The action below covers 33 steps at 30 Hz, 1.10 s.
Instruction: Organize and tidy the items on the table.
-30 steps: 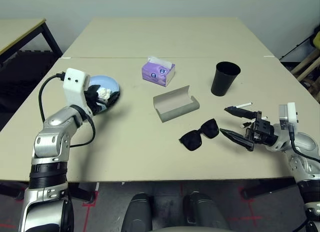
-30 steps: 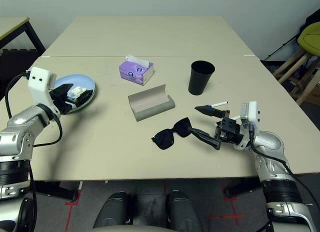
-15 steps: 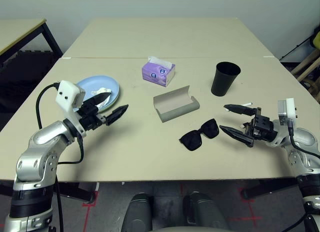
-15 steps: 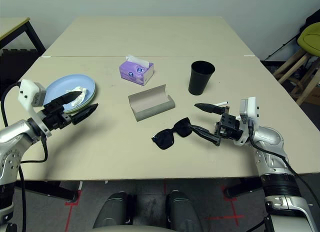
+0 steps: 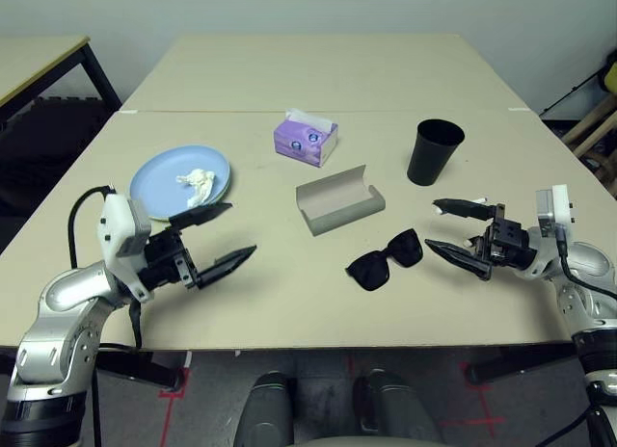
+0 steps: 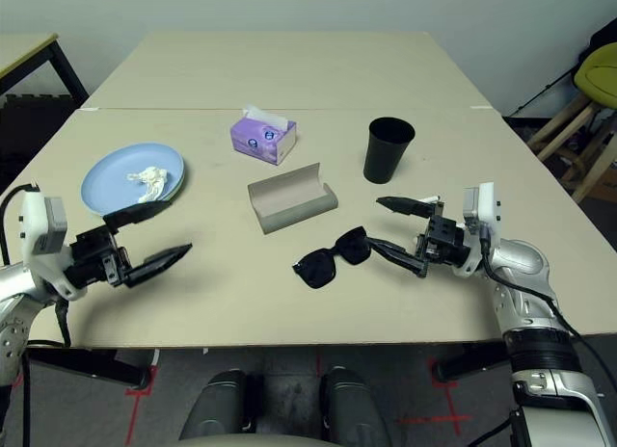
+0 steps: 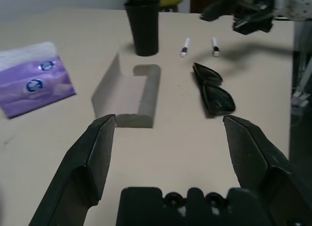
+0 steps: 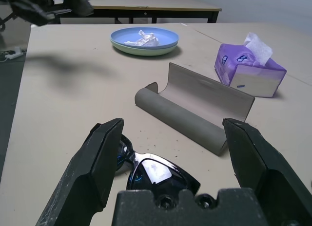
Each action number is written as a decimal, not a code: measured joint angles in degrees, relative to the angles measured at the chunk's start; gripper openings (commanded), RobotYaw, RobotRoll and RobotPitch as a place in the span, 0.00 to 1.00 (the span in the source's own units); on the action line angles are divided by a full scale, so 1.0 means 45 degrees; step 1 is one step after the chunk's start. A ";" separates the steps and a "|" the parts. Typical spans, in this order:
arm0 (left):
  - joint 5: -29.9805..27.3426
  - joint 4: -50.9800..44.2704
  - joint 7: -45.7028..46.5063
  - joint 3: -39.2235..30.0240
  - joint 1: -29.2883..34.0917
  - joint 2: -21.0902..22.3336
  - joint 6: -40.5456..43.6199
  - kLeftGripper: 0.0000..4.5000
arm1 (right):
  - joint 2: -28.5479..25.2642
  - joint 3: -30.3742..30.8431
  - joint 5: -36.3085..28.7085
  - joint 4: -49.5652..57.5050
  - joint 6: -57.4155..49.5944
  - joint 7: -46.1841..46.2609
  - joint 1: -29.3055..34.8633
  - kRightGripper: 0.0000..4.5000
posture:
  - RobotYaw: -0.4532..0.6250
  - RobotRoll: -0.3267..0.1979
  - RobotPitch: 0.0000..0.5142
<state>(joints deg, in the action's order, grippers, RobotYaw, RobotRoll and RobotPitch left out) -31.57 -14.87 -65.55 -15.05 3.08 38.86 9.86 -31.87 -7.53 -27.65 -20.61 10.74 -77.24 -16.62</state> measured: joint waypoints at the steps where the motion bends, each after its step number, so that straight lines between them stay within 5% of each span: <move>1: 0.0000 0.0038 -0.0214 0.0020 0.0011 0.0054 -0.0143 1.00 | -0.0004 0.0000 0.0007 -0.0007 0.0001 -0.0016 -0.0016 1.00 | 0.52 0.62 0.08; 21: 0.0519 0.1513 -0.1866 0.0727 0.0034 0.0665 -0.1621 1.00 | -0.0390 -0.0018 0.0036 0.0102 0.0085 0.0052 0.0339 1.00 | 0.48 0.62 0.11; 33: 0.0453 0.1488 -0.2009 0.0788 -0.0040 0.0638 -0.1811 1.00 | -0.2365 0.0263 0.1342 0.0012 -0.1750 0.0563 -0.0381 1.00 | 0.49 0.62 0.10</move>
<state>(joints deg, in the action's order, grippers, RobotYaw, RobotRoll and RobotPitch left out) -29.53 -8.17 -74.59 -11.51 2.90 41.74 1.71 -42.51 -6.34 -21.61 -20.56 2.86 -74.71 -18.34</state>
